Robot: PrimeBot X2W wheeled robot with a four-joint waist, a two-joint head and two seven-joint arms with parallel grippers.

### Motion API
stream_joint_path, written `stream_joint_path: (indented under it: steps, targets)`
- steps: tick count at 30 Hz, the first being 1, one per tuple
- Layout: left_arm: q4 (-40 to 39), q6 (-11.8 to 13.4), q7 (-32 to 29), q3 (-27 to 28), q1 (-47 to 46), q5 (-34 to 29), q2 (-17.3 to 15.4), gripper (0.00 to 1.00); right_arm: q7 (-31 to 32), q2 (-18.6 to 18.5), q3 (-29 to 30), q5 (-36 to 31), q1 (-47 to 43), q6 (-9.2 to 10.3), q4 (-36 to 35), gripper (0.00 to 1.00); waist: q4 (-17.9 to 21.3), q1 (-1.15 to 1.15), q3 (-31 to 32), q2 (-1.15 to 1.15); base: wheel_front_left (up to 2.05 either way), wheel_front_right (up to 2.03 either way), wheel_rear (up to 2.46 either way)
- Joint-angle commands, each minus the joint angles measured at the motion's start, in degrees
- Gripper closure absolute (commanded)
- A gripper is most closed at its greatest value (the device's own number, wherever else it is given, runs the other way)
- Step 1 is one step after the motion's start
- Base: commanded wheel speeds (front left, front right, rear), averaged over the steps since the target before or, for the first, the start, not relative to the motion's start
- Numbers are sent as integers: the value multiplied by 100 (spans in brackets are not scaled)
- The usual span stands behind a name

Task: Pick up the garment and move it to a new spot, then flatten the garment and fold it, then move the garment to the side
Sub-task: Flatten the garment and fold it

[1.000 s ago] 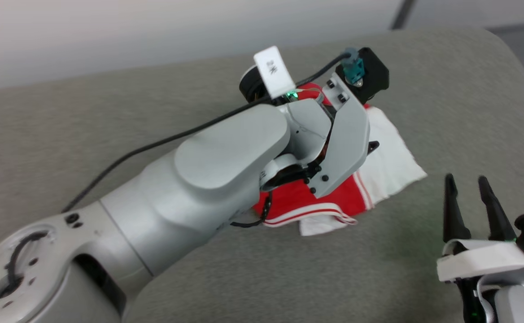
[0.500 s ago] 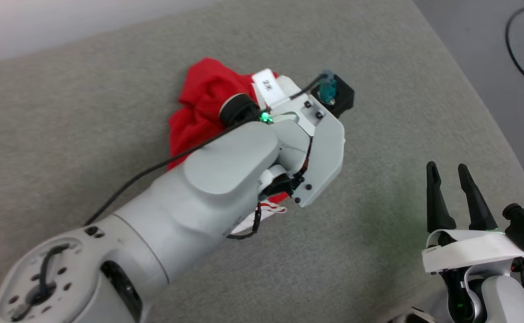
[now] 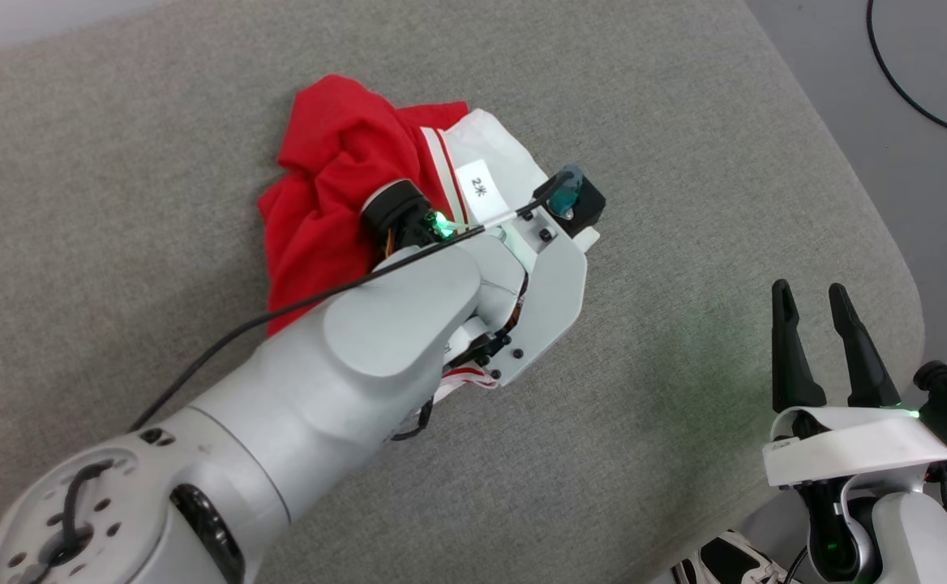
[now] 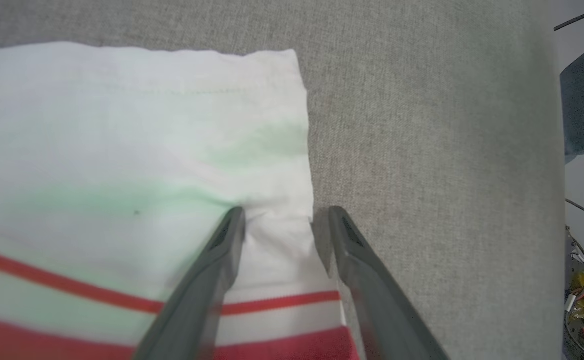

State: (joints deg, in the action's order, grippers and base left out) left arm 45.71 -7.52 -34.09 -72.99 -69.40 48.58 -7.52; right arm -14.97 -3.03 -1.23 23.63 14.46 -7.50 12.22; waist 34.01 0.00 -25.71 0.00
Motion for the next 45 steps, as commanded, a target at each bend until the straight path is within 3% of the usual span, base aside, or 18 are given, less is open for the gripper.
stream_joint_path:
  steps: [1, 2, 6, 10, 17, 22, 29, 38, 42, 45]
  targets:
    - [79, 8, -62, -74, 245, -9, -86, 96, -30, 20, -18, -7, 68, 2, -21, 0, -1, 0, 2, 0, 0, 0, 0]
    - [67, 6, -39, -74, 231, 26, -98, 100, -30, 20, -30, -17, 90, 2, -24, 0, -2, 0, 0, 0, 0, 0, 0]
    - [129, 6, 378, -54, 1, 312, -69, 100, -30, 16, -48, -92, 146, 2, 1, 0, -61, 0, 57, 0, 0, 0, 0]
    - [125, 6, 839, 32, -304, 942, 135, 100, -29, 16, 165, -300, 70, 2, -39, 0, -510, 0, 208, 0, 0, 0, 0]
    - [-45, 5, 1568, 885, -569, 2386, 325, 100, -29, 8, 471, -786, -95, 3, -147, 0, -1571, 0, 645, 0, 0, 0, 0]
    - [-35, 6, 2001, 1411, -436, 3005, -101, 100, -22, -86, 521, -1002, -192, 2, -211, 0, -2305, 0, 933, 0, 0, 0, 0]
    - [261, 5, 2582, 2080, 179, 3650, -993, 100, -4, -288, 537, -1100, -316, 3, -243, 0, -2954, 0, 1200, 0, 0, 0, 0]
    - [430, 5, 3054, 2227, 1389, 3785, -2001, 100, 223, -454, 562, -1121, -507, 3, -417, 0, -3230, 0, 1393, 0, 0, 0, 0]
    - [249, 6, 3217, 2117, 1702, 3676, -2127, 100, 394, -596, 596, -1132, -519, 3, -539, 0, -3296, 0, 1415, 0, 0, 0, 0]
    - [173, 161, 3181, 2055, 1884, 3623, -2240, 100, 517, -710, 562, -1149, -533, 3, -610, 0, -3337, 0, 1437, 0, 0, 0, 0]
